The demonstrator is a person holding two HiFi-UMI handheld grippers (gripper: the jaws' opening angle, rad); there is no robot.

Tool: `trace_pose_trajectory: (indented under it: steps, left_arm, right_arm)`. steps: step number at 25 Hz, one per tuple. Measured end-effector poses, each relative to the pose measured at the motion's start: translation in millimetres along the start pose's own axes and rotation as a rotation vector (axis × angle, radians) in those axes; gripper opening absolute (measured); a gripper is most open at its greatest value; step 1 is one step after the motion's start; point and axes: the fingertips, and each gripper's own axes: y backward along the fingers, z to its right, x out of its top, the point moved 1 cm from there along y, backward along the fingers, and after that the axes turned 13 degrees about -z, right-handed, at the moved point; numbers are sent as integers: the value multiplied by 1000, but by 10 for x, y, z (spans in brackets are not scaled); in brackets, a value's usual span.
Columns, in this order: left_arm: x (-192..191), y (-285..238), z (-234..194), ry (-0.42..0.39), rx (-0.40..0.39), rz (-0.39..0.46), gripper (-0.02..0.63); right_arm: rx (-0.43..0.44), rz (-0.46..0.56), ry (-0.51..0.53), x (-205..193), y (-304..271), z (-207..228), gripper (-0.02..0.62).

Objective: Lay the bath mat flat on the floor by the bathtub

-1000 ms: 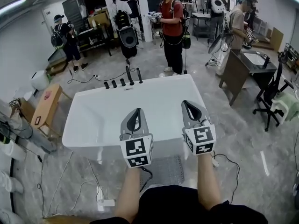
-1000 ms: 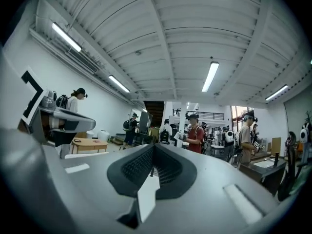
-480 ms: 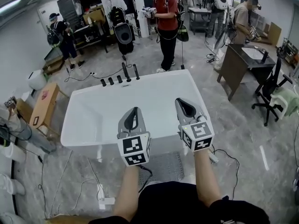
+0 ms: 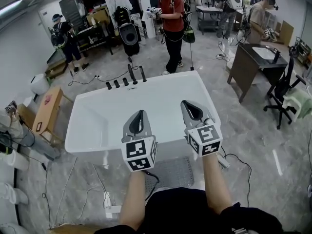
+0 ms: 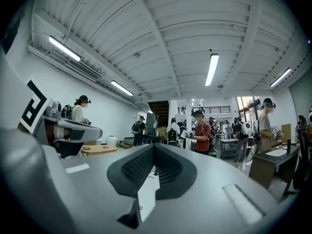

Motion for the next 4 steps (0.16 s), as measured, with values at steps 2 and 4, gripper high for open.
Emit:
trace_pose_trajectory:
  steps: [2,4]
  left_arm:
    - [-15,33,-2,1,-1,3,5]
    - [-31,63,7,-3,-1,4,5]
  right_arm:
    - [2,6,2,8,18,-29,5]
    - [4,12,3,18,42,-50,5]
